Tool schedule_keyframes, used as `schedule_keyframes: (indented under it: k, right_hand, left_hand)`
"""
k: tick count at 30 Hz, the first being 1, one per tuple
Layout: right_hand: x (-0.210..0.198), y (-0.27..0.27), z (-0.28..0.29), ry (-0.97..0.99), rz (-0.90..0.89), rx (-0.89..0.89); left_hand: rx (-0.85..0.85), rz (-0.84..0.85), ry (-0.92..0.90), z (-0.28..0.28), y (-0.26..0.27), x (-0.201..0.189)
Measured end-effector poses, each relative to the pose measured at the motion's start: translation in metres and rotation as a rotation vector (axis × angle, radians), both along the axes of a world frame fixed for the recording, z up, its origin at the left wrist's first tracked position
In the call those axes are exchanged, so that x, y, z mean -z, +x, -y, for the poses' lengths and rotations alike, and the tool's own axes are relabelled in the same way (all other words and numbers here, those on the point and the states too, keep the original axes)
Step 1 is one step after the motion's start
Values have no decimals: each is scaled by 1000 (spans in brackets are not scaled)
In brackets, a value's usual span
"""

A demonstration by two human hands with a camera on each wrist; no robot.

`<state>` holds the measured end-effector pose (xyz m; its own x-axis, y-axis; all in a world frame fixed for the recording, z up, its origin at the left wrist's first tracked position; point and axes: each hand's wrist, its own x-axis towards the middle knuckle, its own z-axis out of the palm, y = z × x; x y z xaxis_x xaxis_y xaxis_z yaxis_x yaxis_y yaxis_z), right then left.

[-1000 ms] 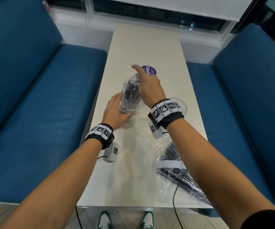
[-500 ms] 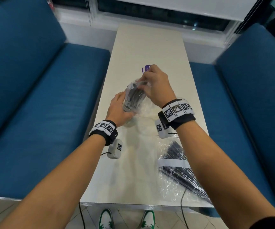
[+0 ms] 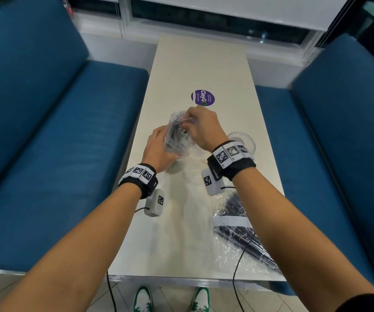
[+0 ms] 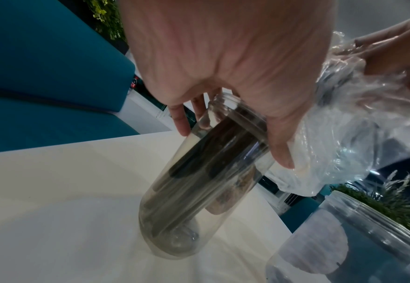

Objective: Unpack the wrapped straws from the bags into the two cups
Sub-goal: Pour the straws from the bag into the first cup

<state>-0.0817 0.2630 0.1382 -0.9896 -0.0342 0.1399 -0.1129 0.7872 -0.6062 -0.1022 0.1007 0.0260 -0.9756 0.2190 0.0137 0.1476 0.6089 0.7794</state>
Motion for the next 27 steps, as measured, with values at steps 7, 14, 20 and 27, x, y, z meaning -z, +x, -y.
schedule_keyframes:
  k: [7, 14, 20, 27]
  right_hand:
    - [-12, -5, 0, -9, -239, 37]
    - [2, 10, 4, 197, -52, -209]
    - [-3, -2, -6, -28, -250, 84]
    - [2, 12, 2, -55, -256, 23]
  left_hand:
    - [4, 20, 28, 2, 4, -1]
    - [17, 11, 35, 3, 2, -1]
    - [-7, 11, 71, 4, 6, 0]
    - [23, -7, 48, 7, 6, 1]
